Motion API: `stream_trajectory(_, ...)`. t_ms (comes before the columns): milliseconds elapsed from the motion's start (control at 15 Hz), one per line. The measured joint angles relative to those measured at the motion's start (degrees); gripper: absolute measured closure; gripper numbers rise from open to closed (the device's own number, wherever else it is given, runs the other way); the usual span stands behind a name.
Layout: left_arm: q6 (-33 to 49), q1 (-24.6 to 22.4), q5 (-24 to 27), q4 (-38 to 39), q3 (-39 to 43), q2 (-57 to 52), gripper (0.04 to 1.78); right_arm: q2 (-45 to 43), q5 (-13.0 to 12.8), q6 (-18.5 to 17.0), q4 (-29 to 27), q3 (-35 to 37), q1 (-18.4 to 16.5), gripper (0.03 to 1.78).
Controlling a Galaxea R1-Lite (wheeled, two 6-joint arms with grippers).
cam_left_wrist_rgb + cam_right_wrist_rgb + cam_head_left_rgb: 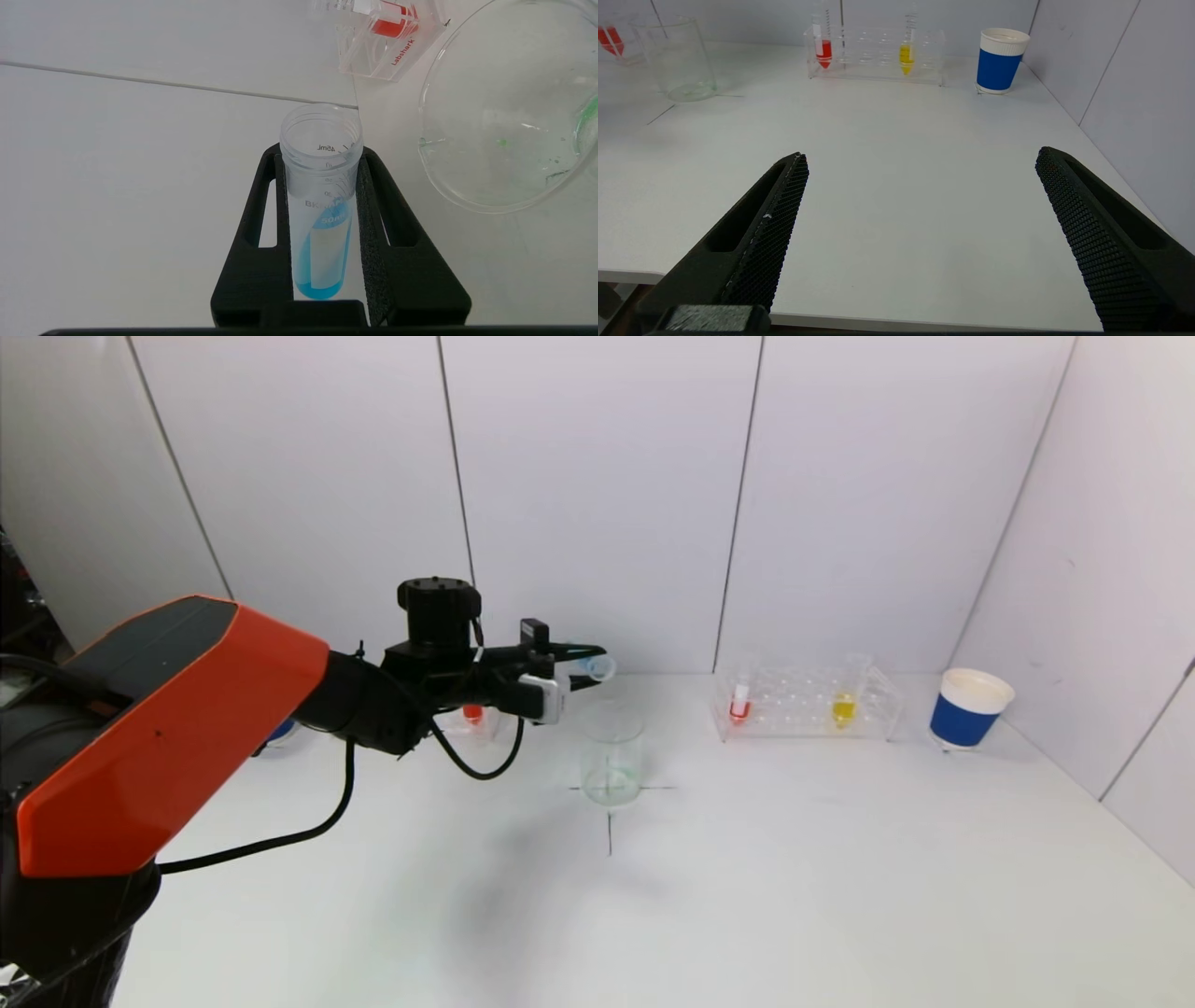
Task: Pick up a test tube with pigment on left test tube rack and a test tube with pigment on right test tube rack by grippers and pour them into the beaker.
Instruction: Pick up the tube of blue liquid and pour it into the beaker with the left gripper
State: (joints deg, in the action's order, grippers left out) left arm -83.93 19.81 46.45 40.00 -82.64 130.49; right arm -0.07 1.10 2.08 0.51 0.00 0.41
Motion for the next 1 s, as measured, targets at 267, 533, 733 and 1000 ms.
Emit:
stream_trajectory(267,-2.3,0.0,-0.2,-0.7,0.1,0.1,1.39,0.0,0.0,0.0,0.0,0.0,0.0,0.04)
stream_trajectory(533,-4.7,0.0,-1.0,-2.7,0.0,-0.2,1.39,0.0,0.0,0.0,0.0,0.0,0.0,0.04)
stream_trajectory(733,-6.2,0.1,-1.3,-3.9,-0.1,-0.5,1.39,0.0,0.0,0.0,0.0,0.0,0.0,0.04)
stream_trajectory(1000,-8.8,0.2,-2.8,-7.2,-0.2,-1.5,1.39,0.0,0.0,0.0,0.0,0.0,0.0,0.04)
